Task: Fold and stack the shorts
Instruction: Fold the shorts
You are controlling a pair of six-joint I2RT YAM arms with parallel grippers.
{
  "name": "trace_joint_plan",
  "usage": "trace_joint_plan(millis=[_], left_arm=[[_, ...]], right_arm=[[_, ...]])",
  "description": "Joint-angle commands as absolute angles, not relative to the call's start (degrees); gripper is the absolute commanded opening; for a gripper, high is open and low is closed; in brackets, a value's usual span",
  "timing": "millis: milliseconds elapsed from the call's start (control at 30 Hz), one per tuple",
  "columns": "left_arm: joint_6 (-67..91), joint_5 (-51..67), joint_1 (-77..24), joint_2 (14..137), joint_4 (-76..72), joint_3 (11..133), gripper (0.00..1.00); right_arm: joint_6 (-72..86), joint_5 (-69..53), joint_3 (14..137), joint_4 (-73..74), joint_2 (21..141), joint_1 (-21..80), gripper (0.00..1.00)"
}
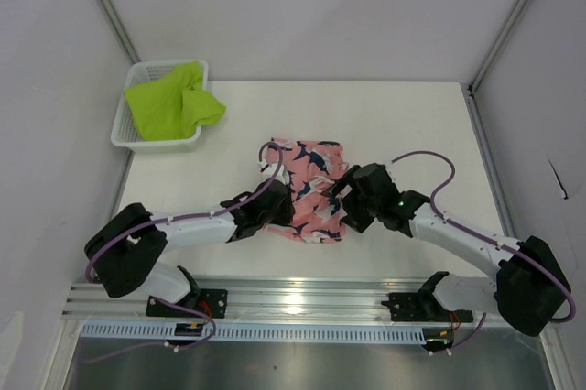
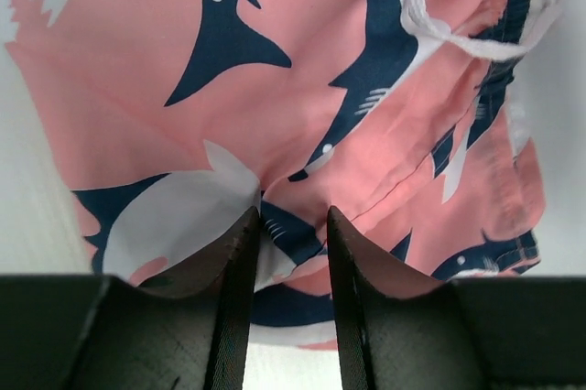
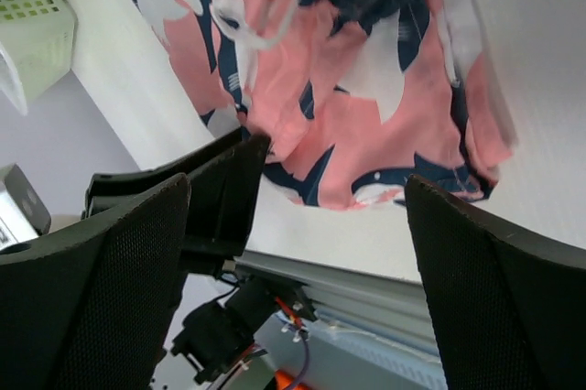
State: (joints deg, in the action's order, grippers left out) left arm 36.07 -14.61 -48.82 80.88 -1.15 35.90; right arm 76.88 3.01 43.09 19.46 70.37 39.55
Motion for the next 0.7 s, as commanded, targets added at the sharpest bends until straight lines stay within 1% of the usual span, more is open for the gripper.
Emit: trace_joint_plan(millis=[0,67,167,233,300,333,367,467,500,567,667], left_arm=[[43.48,-14.85,-49.30,83.49,-7.20,34.89,0.38],[45.96,-14.94,-50.27,86.39,-9.75,35.07,0.38],[48.50,-17.91,-53.34,91.12,-7.75,38.84,0.37],[49.13,-18.72,-56.32,93.85,-7.21,43.92,0.38],[49.92,-18.55,-57.74,98.15,-6.25,48.24,0.38],[50.01,-18.02,-58.53,99.13,-5.63,52.43,0.38],[49.75,-18.02,-58.71,99.49,-4.84,53.51,0.38],[47.56,-18.54,-58.19,96.08,-2.64,54.93,0.46],[47.11,-18.46,-57.75,94.67,-1.85,54.93,0.50],[46.06,-17.06,-55.55,90.89,2.62,55.02,0.53],[44.83,-14.16,-51.60,85.09,6.23,53.53,0.59]], right_arm=[[88.41,7.65,39.83,18.11,68.29,41.92,0.99],[89.74,6.86,38.68,16.61,68.47,42.10,1.00],[88.77,7.29,38.14,17.66,68.47,42.01,0.99],[87.55,7.65,37.97,19.15,67.60,41.49,1.00],[85.61,8.00,37.53,20.21,66.36,40.00,0.99],[85.17,7.91,36.92,21.35,64.62,39.47,0.99],[84.30,8.08,36.48,21.71,63.64,38.94,0.99],[83.76,7.48,34.28,22.50,59.44,37.01,1.00],[83.67,7.38,33.76,22.41,58.54,36.65,0.99],[83.32,7.04,32.70,21.89,57.22,35.51,1.00],[80.69,5.46,32.69,20.83,58.27,34.11,0.99]])
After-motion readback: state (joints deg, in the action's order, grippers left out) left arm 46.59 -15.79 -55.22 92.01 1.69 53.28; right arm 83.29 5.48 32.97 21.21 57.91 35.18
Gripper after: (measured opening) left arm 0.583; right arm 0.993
